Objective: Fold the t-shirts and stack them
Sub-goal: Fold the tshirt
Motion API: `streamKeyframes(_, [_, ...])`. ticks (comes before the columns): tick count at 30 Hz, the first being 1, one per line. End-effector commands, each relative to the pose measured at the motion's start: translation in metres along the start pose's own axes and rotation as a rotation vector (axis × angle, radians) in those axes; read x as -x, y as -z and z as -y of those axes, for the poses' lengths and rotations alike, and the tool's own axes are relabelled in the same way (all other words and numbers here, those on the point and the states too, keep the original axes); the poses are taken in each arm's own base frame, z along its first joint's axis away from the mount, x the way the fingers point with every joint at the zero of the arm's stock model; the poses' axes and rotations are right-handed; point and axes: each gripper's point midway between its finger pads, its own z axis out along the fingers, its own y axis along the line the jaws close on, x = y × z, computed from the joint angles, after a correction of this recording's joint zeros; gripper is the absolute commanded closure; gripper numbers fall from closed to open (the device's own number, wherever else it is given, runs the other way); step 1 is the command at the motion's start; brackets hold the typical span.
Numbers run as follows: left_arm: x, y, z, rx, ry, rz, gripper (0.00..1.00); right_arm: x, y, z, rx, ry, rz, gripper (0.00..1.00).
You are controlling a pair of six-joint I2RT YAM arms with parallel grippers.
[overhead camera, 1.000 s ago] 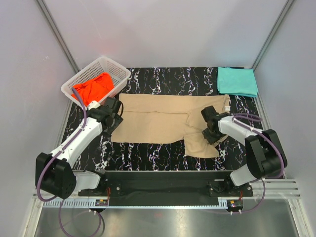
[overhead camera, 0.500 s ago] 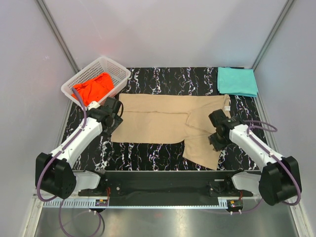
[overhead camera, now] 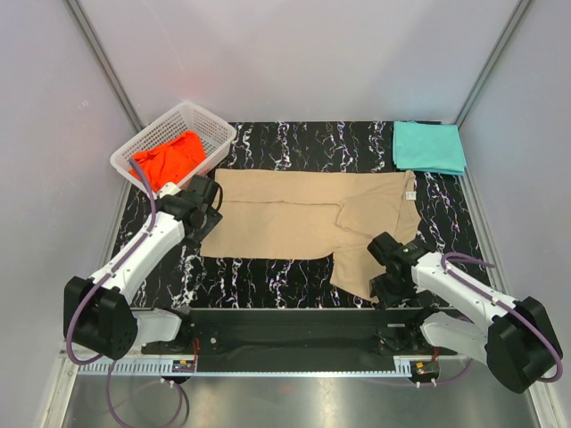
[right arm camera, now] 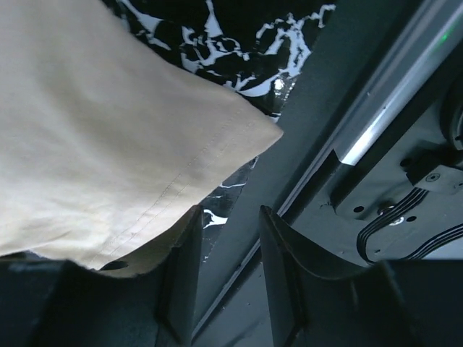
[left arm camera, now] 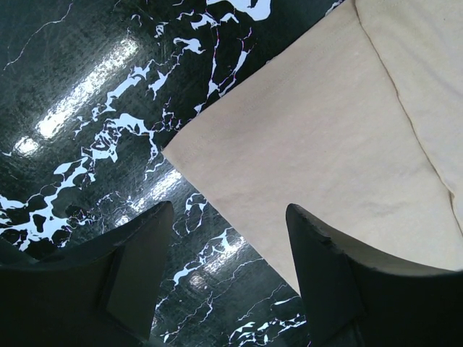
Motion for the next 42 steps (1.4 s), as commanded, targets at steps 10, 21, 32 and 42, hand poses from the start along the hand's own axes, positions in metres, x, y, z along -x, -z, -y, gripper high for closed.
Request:
streamKeyframes(10, [0.021, 0.020, 0.009, -0.065, 0.010, 0.056, 0.31, 0.002, -0.019, -0.020, 0.052, -0.184, 0.047, 0.53])
streamKeyframes(21, [0.030, 0.024, 0.004, -0.048, 0.047, 0.097, 0.30, 0.007, -0.022, -0.022, 0.053, -0.171, 0.092, 0.97])
streamKeyframes(32, [-0.009, 0.013, -0.007, -0.032, 0.207, -0.126, 0.33, 0.031, 0.033, -0.043, 0.149, 0.047, 0.259, 1.00])
streamKeyframes(42, [-0.030, -0.017, -0.029, 0.008, 0.449, -0.185, 0.44, 0.027, 0.070, -0.082, 0.369, 0.172, 0.261, 1.00])
